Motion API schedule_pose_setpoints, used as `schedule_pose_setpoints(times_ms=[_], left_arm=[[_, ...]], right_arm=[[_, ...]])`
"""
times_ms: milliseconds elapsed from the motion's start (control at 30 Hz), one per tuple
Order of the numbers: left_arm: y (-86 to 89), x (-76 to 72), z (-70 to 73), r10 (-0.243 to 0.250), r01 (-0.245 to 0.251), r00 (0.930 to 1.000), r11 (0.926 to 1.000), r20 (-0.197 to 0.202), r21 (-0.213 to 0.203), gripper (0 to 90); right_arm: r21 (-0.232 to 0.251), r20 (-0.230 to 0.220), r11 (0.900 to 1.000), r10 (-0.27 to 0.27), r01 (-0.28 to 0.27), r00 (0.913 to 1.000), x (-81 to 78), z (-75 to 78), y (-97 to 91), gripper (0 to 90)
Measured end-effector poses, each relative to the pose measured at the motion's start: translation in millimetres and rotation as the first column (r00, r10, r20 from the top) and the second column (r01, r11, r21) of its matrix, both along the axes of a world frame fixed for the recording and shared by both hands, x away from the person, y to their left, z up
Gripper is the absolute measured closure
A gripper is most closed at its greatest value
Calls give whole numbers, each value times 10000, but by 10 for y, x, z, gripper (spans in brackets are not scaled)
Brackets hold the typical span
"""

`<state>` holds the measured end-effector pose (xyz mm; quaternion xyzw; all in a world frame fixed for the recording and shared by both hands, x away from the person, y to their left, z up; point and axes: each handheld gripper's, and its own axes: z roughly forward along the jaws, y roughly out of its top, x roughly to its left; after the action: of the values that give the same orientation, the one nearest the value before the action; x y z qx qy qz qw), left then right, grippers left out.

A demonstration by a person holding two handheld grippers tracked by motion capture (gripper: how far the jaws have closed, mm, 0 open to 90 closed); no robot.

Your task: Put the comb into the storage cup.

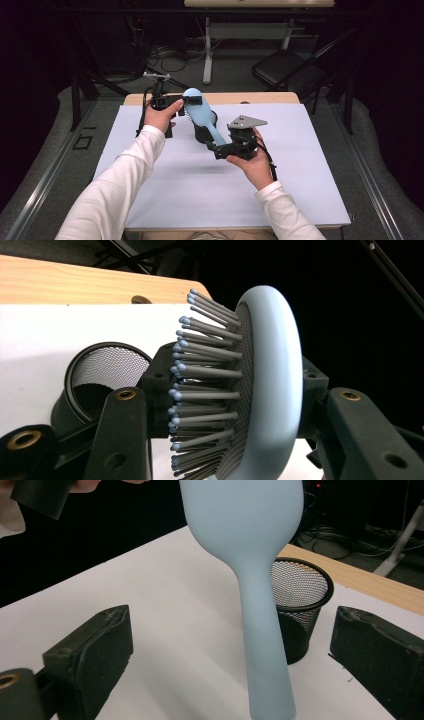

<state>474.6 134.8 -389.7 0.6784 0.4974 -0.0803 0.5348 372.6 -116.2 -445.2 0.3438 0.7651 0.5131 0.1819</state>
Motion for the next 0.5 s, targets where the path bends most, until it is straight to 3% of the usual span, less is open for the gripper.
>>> schedule_pose_setpoints(times_ms=[333, 500], left_arm=[[49, 31, -3, 185, -184, 9998, 9998, 83, -127, 499], [85, 42, 3, 315, -312, 9994, 9993, 142, -200, 499]], right_arm=[[-88, -316, 10000, -32, 29, 9995, 20, -4, 15, 0], [-93, -265, 9999, -92, 90, 9996, 6, 17, -6, 0]])
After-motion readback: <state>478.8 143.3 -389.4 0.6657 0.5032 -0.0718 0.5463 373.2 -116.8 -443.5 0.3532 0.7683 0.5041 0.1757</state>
